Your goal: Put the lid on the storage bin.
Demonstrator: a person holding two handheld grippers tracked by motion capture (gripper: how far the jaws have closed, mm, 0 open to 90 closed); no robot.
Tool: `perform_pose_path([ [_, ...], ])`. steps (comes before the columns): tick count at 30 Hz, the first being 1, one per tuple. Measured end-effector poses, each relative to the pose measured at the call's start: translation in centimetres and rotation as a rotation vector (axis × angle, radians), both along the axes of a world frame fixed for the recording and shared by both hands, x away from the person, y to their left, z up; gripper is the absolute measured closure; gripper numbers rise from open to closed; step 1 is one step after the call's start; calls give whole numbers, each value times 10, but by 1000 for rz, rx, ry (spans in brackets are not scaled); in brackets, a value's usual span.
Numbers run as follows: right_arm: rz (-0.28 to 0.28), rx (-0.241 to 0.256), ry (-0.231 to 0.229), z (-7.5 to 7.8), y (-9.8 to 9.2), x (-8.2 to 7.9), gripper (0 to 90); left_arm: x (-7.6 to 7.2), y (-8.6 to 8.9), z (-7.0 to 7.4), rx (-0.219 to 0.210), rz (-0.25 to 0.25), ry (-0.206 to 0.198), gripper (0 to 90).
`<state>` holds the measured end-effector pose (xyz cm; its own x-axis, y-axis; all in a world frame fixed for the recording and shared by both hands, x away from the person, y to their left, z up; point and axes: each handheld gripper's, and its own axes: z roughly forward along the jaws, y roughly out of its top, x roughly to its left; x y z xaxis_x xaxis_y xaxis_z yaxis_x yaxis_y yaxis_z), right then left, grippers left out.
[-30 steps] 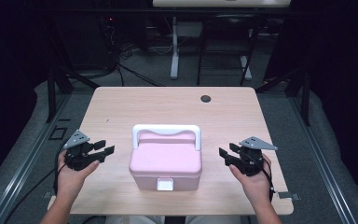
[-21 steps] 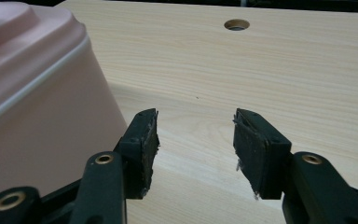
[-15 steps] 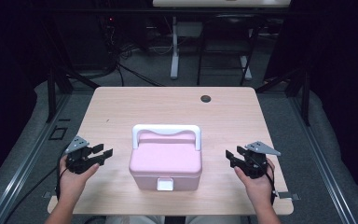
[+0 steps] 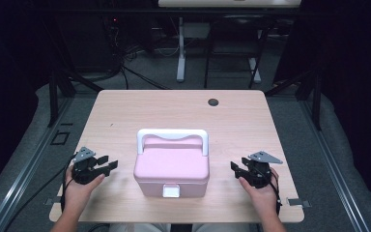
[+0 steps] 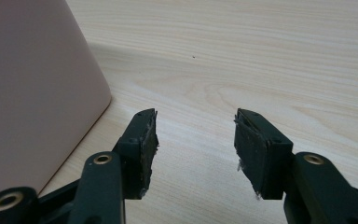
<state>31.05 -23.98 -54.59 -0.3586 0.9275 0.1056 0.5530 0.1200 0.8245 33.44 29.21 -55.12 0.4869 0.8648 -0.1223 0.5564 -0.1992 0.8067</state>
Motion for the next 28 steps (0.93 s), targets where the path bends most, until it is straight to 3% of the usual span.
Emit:
perform_pose_path([
  [13,11,-67,-31,-9,10,3,447,4,3,-7,-33,27,29,487],
  [17,4,-61,-22,-10,11,3,447,5,3,-8,-24,29,26,478],
  [21,2,-41,-5,-11,9,4,448,6,1,-11,-10,37,61,478],
  [26,-9,-35,-9,-11,7,4,443,8,2,-13,-33,55,86,477],
  [28,-17,-31,10,-13,6,5,439,10,4,-13,-49,73,100,479],
])
